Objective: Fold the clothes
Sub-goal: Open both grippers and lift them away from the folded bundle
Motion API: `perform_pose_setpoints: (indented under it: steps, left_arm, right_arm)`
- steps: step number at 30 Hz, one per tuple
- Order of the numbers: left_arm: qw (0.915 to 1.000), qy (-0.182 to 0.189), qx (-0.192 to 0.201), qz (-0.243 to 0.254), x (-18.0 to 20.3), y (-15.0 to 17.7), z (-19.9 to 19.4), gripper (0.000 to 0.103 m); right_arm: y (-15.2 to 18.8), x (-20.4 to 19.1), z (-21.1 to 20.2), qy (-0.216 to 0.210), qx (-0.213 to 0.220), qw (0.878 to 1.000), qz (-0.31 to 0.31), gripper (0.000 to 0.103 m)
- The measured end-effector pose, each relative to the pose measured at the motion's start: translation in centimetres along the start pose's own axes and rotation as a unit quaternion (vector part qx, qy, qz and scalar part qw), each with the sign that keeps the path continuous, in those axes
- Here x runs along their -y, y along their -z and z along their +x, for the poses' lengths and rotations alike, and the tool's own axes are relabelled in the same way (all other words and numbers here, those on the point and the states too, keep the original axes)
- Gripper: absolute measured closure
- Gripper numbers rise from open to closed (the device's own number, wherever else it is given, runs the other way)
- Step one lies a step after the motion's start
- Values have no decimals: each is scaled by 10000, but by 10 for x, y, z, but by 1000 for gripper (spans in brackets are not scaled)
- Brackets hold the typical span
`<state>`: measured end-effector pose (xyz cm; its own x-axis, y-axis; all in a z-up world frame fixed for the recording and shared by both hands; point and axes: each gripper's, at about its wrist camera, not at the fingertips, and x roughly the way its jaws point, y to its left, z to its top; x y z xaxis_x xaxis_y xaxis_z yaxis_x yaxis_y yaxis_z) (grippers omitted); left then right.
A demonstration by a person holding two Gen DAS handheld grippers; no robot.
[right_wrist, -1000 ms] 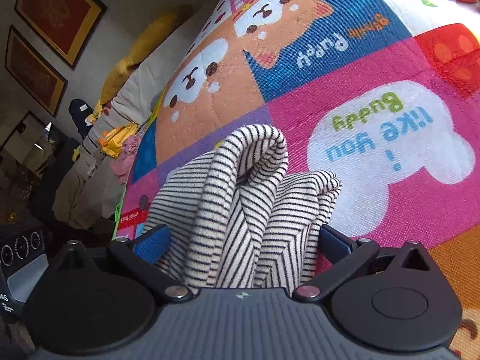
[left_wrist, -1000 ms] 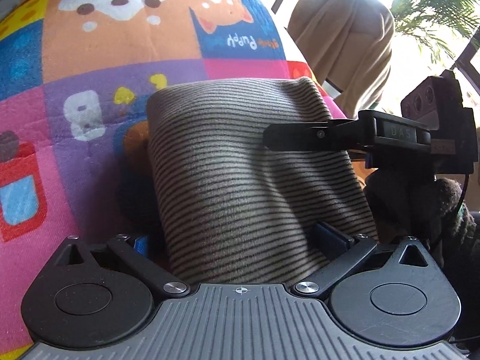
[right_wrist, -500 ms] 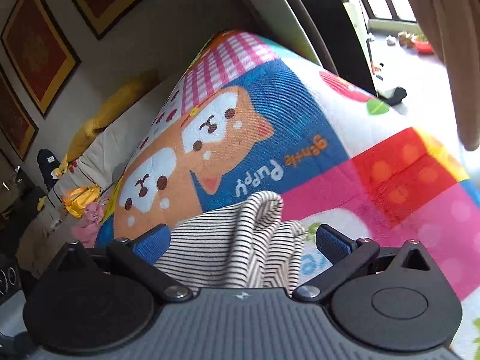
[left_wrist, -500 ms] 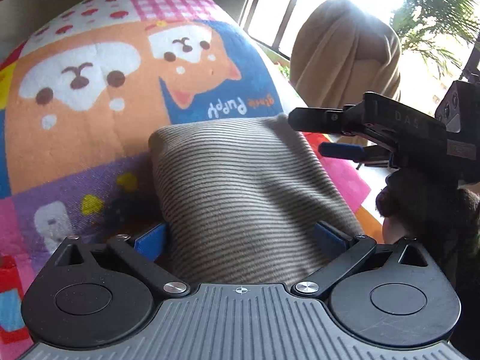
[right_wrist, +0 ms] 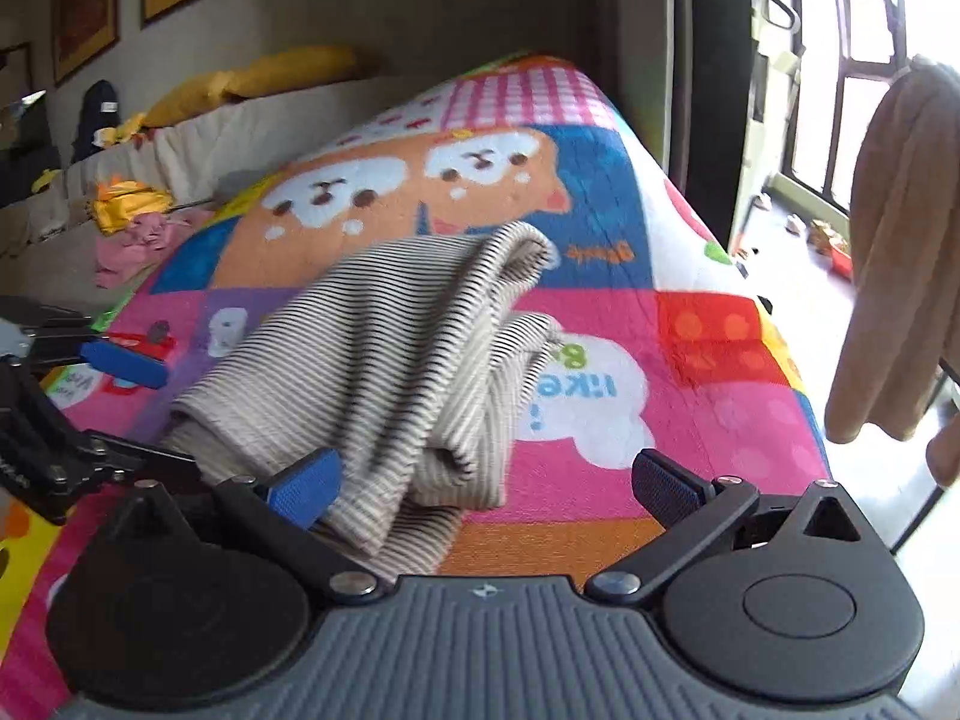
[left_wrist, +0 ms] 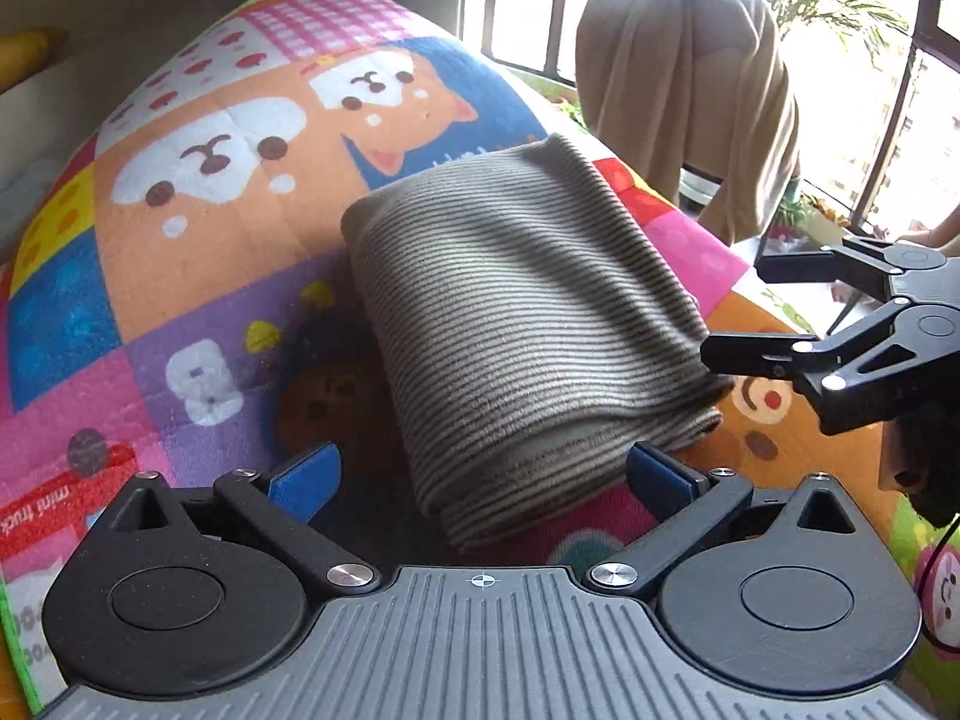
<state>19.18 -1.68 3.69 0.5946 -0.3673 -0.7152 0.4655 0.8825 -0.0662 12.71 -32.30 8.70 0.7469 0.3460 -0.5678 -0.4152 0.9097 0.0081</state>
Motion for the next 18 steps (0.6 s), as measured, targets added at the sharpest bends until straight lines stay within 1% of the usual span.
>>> perform_pose_setpoints:
  steps: [1,3,4,6,8,10,11,12,14,16,18]
  left_arm:
    - [10000,24,-11,14,0,4,-1,0]
    - [9999,-17,-110,46,1,12,4,0]
    - [9998,-55,-151,77,1,16,6,0]
    - [9993,-252,-168,237,6,20,12,0]
    - [9980,-449,-186,398,11,24,19,0]
    - [9961,-652,-182,560,15,28,25,0]
    - [9948,-777,-97,645,14,28,28,0]
    - [9935,-888,-25,706,14,26,31,0]
    - [9927,-1014,31,653,10,21,36,0]
    - [9926,-1095,-7,525,9,17,38,0]
    - [9923,-1171,-86,398,13,18,36,0]
  right_arm:
    - [3,-10,-3,-64,-45,9997,-234,0]
    - [12,-30,1,65,-213,9968,-766,0]
    - [17,-39,6,235,-294,9939,-1034,0]
    - [26,-55,20,617,-463,9858,-1492,0]
    - [29,-58,29,810,-459,9823,-1624,0]
    - [23,-48,36,1128,-361,9816,-1500,0]
    - [20,-40,39,1291,-305,9813,-1392,0]
    - [15,-32,39,1368,-290,9831,-1183,0]
    - [7,-16,39,1472,-284,9861,-711,0]
    - [8,-11,35,1401,-298,9883,-520,0]
    - [17,-14,30,1304,-357,9897,-476,0]
